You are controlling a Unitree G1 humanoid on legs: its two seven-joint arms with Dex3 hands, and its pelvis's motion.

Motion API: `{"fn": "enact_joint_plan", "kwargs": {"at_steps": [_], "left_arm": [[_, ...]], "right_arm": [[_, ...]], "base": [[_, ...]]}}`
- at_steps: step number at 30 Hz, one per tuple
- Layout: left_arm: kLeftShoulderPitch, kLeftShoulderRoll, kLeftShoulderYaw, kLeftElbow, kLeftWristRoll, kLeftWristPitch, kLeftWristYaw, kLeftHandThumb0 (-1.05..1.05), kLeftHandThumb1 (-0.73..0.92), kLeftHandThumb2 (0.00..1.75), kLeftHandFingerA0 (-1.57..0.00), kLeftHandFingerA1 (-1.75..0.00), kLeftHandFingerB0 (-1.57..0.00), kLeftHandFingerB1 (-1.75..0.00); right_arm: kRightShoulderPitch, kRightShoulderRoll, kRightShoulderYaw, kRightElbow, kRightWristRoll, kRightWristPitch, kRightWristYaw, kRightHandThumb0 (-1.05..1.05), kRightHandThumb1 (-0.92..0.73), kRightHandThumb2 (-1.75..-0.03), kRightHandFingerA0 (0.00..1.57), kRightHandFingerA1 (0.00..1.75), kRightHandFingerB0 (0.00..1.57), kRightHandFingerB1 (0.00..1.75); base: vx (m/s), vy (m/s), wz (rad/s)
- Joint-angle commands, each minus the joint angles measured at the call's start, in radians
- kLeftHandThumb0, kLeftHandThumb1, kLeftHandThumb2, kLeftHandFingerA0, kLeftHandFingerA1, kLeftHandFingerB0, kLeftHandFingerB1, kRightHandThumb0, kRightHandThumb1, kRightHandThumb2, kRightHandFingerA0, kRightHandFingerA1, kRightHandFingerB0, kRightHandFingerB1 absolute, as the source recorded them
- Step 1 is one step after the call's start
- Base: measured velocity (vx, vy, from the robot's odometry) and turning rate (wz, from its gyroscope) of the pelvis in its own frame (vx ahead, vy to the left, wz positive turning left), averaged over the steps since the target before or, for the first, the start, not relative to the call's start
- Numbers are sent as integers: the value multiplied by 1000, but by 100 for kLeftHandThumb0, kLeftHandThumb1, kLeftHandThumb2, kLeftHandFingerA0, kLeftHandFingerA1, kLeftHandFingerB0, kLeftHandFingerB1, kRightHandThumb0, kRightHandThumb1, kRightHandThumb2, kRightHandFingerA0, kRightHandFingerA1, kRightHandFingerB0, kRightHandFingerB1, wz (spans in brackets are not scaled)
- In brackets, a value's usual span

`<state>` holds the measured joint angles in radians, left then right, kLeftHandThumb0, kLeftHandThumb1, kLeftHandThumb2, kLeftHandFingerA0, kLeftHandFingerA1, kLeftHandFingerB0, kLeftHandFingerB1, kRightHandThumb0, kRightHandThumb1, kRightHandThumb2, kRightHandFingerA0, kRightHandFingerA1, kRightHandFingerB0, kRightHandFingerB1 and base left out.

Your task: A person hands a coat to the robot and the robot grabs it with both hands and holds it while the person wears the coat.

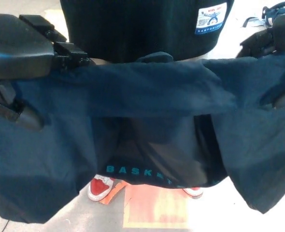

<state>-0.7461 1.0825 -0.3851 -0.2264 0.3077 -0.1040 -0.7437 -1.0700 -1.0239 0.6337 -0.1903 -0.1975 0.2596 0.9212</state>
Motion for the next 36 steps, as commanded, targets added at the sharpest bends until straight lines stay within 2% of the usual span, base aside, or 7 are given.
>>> {"fn": "enact_joint_plan", "kwargs": {"at_steps": [1, 3, 12, 18, 25, 26, 36], "left_arm": [[153, -42, 50, 57, 231, 30, 202, -54, 57, 62, -91, -154, -72, -140], [214, -97, 76, 96, 335, 28, 424, -48, 86, 65, -103, -104, -90, -77], [253, -224, 104, 213, 412, 105, 677, -37, 84, 64, -95, -135, -81, -102], [202, -311, 110, 343, 428, 92, 843, -38, 80, 69, -88, -163, -75, -133], [180, -461, 96, 416, 420, 88, 979, -38, 81, 69, -91, -161, -72, -144], [187, -489, 87, 425, 424, 89, 1002, -38, 84, 65, -93, -155, -72, -145], [232, -606, 90, 561, 480, 93, 1281, -34, 85, 65, -82, -175, -60, -160]], "right_arm": [[163, 5, -76, 15, -247, -110, -261, -58, -72, -61, 93, 153, 88, 116], [238, 40, -125, 40, -262, -164, -414, -51, -92, -70, 93, 136, 87, 95], [380, 167, -191, 70, -313, -180, -663, -32, -72, -113, 96, 97, 86, 88], [425, 224, -265, 110, -307, -218, -785, -38, -90, -67, 78, 52, 66, 49], [601, 266, -433, 36, -255, -186, -865, -32, -71, -112, 95, 90, 87, 82], [653, 272, -472, 12, -250, -190, -877, -39, -91, -66, 103, 93, 94, 73], [770, 401, -619, 15, -279, -260, -1096, -30, -85, -65, 94, 120, 71, 70]], "base": [[0, 0, 0], [0, 0, 0], [0, 0, 0], [0, 0, 0], [0, 0, 0], [0, 0, 0], [0, 0, 0]]}}
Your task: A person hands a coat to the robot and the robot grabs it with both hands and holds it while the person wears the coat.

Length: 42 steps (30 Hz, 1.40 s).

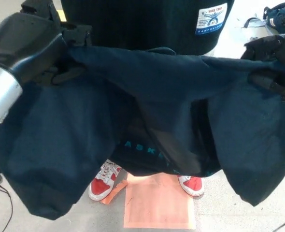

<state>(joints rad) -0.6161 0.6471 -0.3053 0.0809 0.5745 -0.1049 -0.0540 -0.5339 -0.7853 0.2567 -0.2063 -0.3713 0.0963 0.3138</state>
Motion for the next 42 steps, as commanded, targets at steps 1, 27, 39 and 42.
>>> {"fn": "enact_joint_plan", "kwargs": {"at_steps": [1, 27, 39, 42], "left_arm": [[104, -174, 10, 259, 228, 111, 617, -38, 86, 66, -81, -174, -62, -155], [-126, -202, 176, 333, 193, -3, 930, -37, 81, 63, -90, -175, -64, -175], [-332, -148, 171, 374, 225, -31, 950, -37, 81, 63, -92, -175, -64, -174], [-412, -138, 168, 409, 226, -23, 939, -38, 85, 64, -90, -175, -59, -172]], "right_arm": [[223, 178, -244, 40, -110, -91, -508, -31, -85, -69, 84, 148, 65, 82], [-341, 436, -189, 338, -285, -24, -854, -42, -91, -70, 102, 146, 89, 99], [-539, 428, -215, 471, -249, -80, -864, -40, -86, -72, 94, 172, 87, 148], [-622, 412, -214, 533, -259, -89, -889, -38, -86, -73, 94, 175, 85, 151]], "base": [[0, 0, 0], [0, 0, 0], [0, 0, 0], [0, 0, 0]]}}
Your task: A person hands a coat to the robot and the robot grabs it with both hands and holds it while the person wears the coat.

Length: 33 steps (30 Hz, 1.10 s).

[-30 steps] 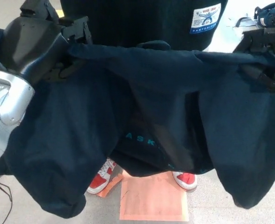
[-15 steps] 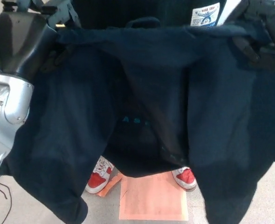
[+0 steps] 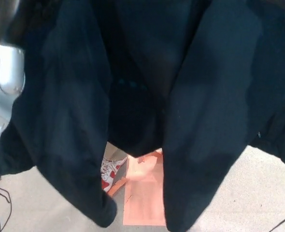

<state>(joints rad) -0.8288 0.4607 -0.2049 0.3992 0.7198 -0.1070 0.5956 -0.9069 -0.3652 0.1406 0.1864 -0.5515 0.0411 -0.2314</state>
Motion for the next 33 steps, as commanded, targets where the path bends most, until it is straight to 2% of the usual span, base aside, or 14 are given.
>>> {"fn": "enact_joint_plan", "kwargs": {"at_steps": [1, 6, 11, 17, 21, 23, 24, 25, 26, 27, 28, 30, 32, 33], "left_arm": [[-215, 51, 64, 101, 87, -17, 295, -38, 85, 64, -90, -175, -59, -172], [-334, 68, 54, 158, 81, -31, 276, -38, 86, 66, -95, -175, -67, -169], [-451, 107, 27, 225, 107, -59, 289, -37, 85, 66, -96, -175, -71, -167], [-623, 125, 14, 331, 103, -72, 268, -37, 85, 66, -97, -175, -77, -166], [-765, 157, -28, 457, 140, -90, 297, -36, 81, 64, -93, -175, -68, -171], [-810, 168, -38, 500, 139, -108, 291, -36, 82, 64, -92, -175, -65, -173], [-872, 180, -48, 546, 139, -116, 277, -37, 82, 64, -95, -175, -66, -174], [-895, 184, -54, 564, 140, -118, 274, -37, 82, 64, -95, -175, -66, -174], [-932, 185, -68, 593, 153, -101, 283, -37, 82, 64, -98, -175, -70, -174], [-980, 192, -84, 625, 163, -104, 277, -37, 82, 64, -99, -175, -70, -173], [-1029, 202, -99, 656, 170, -120, 263, -37, 82, 64, -99, -175, -70, -173], [-1087, 201, -118, 699, 181, -100, 261, -40, 83, 65, -100, -175, -74, -169], [-1158, 200, -115, 746, 154, -157, 259, -39, 78, 63, -99, -175, -67, -172], [-1207, 206, -124, 774, 152, -173, 234, -39, 78, 63, -99, -175, -67, -172]], "right_arm": [[-265, -13, -95, 154, -83, -37, -353, -38, -86, -73, 94, 175, 85, 151], [-376, -42, -99, 247, -62, -75, -358, -40, -89, -67, 95, 175, 75, 162], [-465, -81, -85, 314, -73, -118, -346, -40, -90, -68, 93, 175, 71, 153], [-608, -145, -51, 455, -89, -189, -332, -40, -91, -68, 93, 174, 73, 159], [-742, -193, -20, 590, -100, -258, -323, -39, -88, -73, 92, 171, 82, 151], [-790, -200, -7, 641, -107, -271, -333, -41, -87, -74, 94, 166, 84, 150], [-855, -211, 13, 699, -126, -273, -345, -39, -87, -68, 111, 133, 90, 131], [-879, -214, 22, 723, -132, -275, -351, -39, -87, -68, 111, 133, 90, 131], [-910, -217, 26, 749, -131, -273, -346, -39, -86, -69, 104, 145, 88, 132], [-951, -220, 35, 783, -134, -276, -344, -43, -84, -72, 91, 169, 82, 148], [-995, -225, 45, 821, -139, -283, -347, -43, -84, -72, 91, 169, 82, 148], [-1045, -228, 64, 869, -152, -279, -363, -43, -85, -66, 98, 158, 79, 143], [-1116, -228, 68, 927, -142, -296, -354, -43, -82, -70, 92, 157, 78, 107], [-1167, -226, 78, 966, -145, -290, -355, -43, -82, -70, 92, 157, 78, 107]], "base": [[0, 0, 0], [0, 0, 0], [0, 0, 0], [0, 0, 0], [0, 0, 0], [0, 0, 0], [0, 0, 0], [0, 0, 0], [0, 0, 0], [0, 0, 0], [0, 0, 0], [0, 0, 0], [0, 0, 0], [0, 0, 0]]}}
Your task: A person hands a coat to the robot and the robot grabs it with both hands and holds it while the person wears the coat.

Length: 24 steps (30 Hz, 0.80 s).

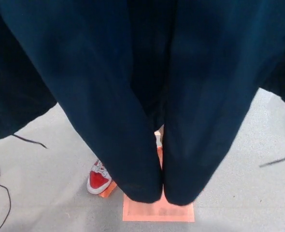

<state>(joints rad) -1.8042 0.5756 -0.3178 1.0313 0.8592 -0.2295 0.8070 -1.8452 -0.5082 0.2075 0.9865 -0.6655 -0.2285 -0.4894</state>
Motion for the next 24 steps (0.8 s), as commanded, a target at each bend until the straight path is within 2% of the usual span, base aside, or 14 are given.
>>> {"fn": "enact_joint_plan", "kwargs": {"at_steps": [1, 2, 3, 5, 9, 10, 11, 12, 13, 14, 15, 18, 23, 24], "left_arm": [[-258, 95, -20, 154, 18, -50, 3, -39, 80, 63, -99, -175, -64, -174], [-291, 99, -32, 172, 24, -50, -20, -39, 80, 63, -99, -175, -64, -174], [-329, 106, -54, 193, 40, -44, -32, -39, 81, 64, -100, -175, -67, -171], [-372, 113, -73, 219, 45, -54, -43, -40, 77, 63, -100, -175, -67, -164], [-437, 120, -103, 260, 49, -56, -73, -46, 75, 63, -97, -175, -65, -166], [-453, 120, -108, 268, 46, -57, -97, -47, 73, 65, -96, -174, -71, -140], [-462, 120, -113, 275, 42, -64, -110, -47, 73, 65, -96, -174, -71, -140], [-482, 118, -124, 284, 48, -65, -117, -47, 58, 98, -126, -141, -85, -112], [-491, 117, -131, 289, 50, -65, -119, -47, 58, 98, -126, -141, -85, -112], [-512, 117, -150, 296, 63, -59, -134, -45, 74, 62, -97, -175, -78, -145], [-538, 115, -159, 303, 65, -59, -173, -44, 73, 63, -93, -175, -69, -159], [-570, 104, -174, 316, 59, -57, -199, -42, 75, 62, -90, -175, -63, -166], [-618, 80, -207, 328, 72, -25, -177, -44, 72, 62, -95, -175, -67, -168], [-628, 76, -212, 331, 74, -13, -176, -45, 71, 61, -96, -175, -70, -167]], "right_arm": [[-253, -82, 12, 180, -29, -17, -90, -43, -84, -65, 90, 165, 71, 107], [-284, -80, 15, 199, -26, -13, -81, -43, -84, -65, 90, 165, 71, 107], [-322, -82, 27, 224, -32, -5, -73, -44, -85, -66, 88, 175, 63, 151], [-363, -84, 36, 255, -35, -5, -72, -45, -84, -65, 93, 175, 65, 166], [-421, -93, 67, 301, -50, -8, -48, -45, -82, -65, 94, 175, 68, 163], [-431, -95, 74, 308, -53, -4, -42, -45, -81, -65, 95, 175, 71, 162], [-435, -95, 79, 314, -54, -3, -44, -45, -81, -65, 95, 175, 71, 162], [-449, -95, 94, 325, -64, 16, -24, -47, -83, -66, 94, 175, 69, 162], [-456, -95, 102, 331, -66, 24, -16, -47, -83, -66, 94, 175, 69, 162], [-464, -91, 107, 339, -63, 29, -12, -47, -82, -65, 95, 175, 73, 158], [-477, -83, 120, 348, -73, 50, -9, -50, -77, -71, 94, 174, 83, 152], [-501, -77, 138, 360, -81, 73, 6, -50, -79, -71, 92, 175, 81, 153], [-568, -68, 175, 375, -106, 113, 26, -50, -80, -72, 91, 171, 77, 154], [-583, -70, 190, 378, -120, 120, 26, -48, -85, -67, 97, 174, 74, 163]], "base": [[0, 0, 0], [0, 0, 0], [0, 0, 0], [0, 0, 0], [0, 0, 0], [0, 0, 0], [0, 0, 0], [0, 0, 0], [0, 0, 0], [0, 0, 0], [0, 0, 0], [0, 0, 0], [0, 0, 0], [0, 0, 0]]}}
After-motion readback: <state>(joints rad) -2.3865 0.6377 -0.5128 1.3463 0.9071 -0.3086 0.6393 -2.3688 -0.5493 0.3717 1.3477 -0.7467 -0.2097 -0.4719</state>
